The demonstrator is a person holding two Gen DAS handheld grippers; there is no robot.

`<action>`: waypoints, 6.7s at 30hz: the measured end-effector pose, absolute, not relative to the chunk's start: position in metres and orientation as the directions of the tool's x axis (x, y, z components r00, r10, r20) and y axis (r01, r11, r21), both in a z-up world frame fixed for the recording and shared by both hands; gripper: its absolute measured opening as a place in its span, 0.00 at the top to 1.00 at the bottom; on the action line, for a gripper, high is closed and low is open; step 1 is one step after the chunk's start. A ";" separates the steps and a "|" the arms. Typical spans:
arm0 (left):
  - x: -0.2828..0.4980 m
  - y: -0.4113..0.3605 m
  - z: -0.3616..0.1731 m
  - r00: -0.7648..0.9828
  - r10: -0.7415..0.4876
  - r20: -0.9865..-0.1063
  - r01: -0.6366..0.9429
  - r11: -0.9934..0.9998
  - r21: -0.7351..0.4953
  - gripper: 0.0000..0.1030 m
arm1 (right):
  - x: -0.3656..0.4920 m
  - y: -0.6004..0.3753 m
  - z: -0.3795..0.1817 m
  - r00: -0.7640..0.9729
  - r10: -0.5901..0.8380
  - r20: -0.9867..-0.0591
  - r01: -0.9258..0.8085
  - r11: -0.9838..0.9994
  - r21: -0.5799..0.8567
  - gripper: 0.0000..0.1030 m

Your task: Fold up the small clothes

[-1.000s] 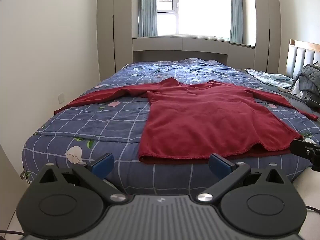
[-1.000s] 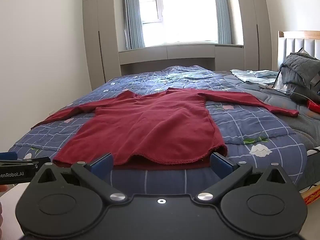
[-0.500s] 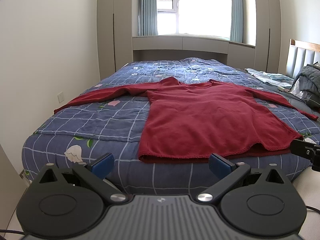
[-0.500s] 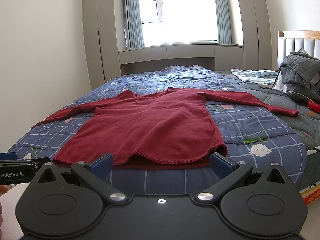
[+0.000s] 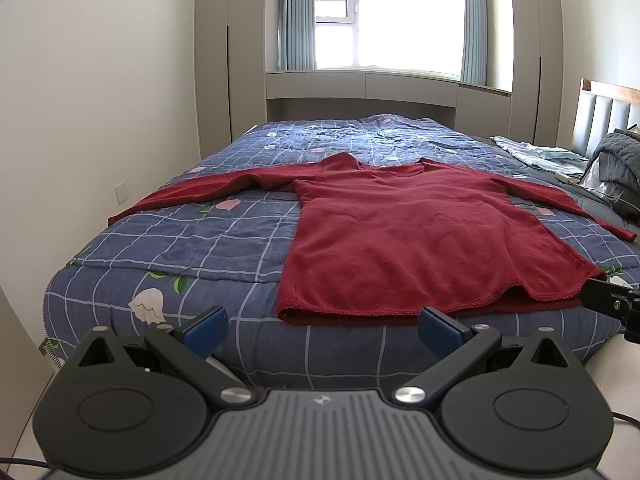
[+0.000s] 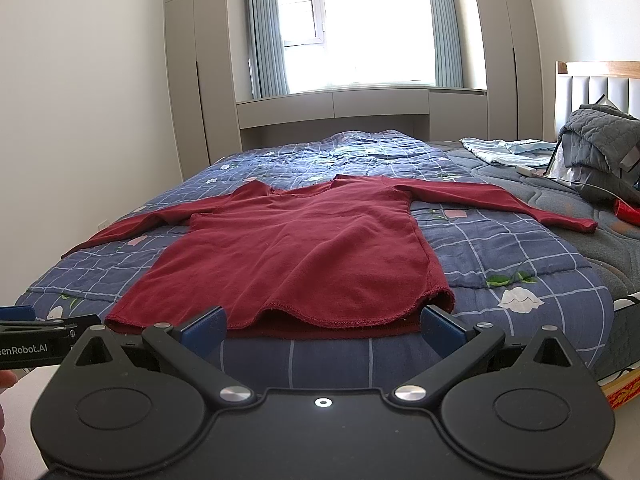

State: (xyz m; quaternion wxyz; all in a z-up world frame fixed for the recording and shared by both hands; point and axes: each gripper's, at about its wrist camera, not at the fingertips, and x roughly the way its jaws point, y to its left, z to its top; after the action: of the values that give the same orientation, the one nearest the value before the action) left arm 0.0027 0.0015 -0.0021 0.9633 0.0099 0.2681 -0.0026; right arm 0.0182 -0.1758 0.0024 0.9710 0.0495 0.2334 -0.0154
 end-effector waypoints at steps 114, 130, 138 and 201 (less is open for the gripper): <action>0.406 -0.235 -0.069 0.731 -0.136 -0.668 0.223 0.974 0.045 0.00 | 0.282 -0.531 -0.040 0.630 -0.568 -0.530 0.714 0.691 0.108 0.00; 0.406 -0.227 -0.076 0.726 -0.150 -0.671 0.199 0.980 -0.003 0.00 | 0.285 -0.612 -0.072 0.525 -0.566 -0.635 0.851 0.374 0.370 0.56; 0.411 -0.207 -0.043 0.716 -0.150 -0.682 0.206 0.979 0.000 0.00 | 0.298 -0.614 -0.052 0.514 -0.598 -0.615 0.855 0.409 0.317 0.94; 0.471 -0.048 -0.064 0.812 0.166 -0.559 -0.148 0.986 0.077 0.00 | 0.362 -0.257 -0.047 0.882 -0.130 -0.453 -0.121 0.867 -0.484 0.01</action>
State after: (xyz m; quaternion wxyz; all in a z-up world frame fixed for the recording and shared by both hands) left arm 0.4706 -0.0480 -0.0642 0.9518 0.0152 0.2952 0.0822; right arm 0.3623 -0.2571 -0.0470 0.9352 -0.2579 0.2427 -0.0025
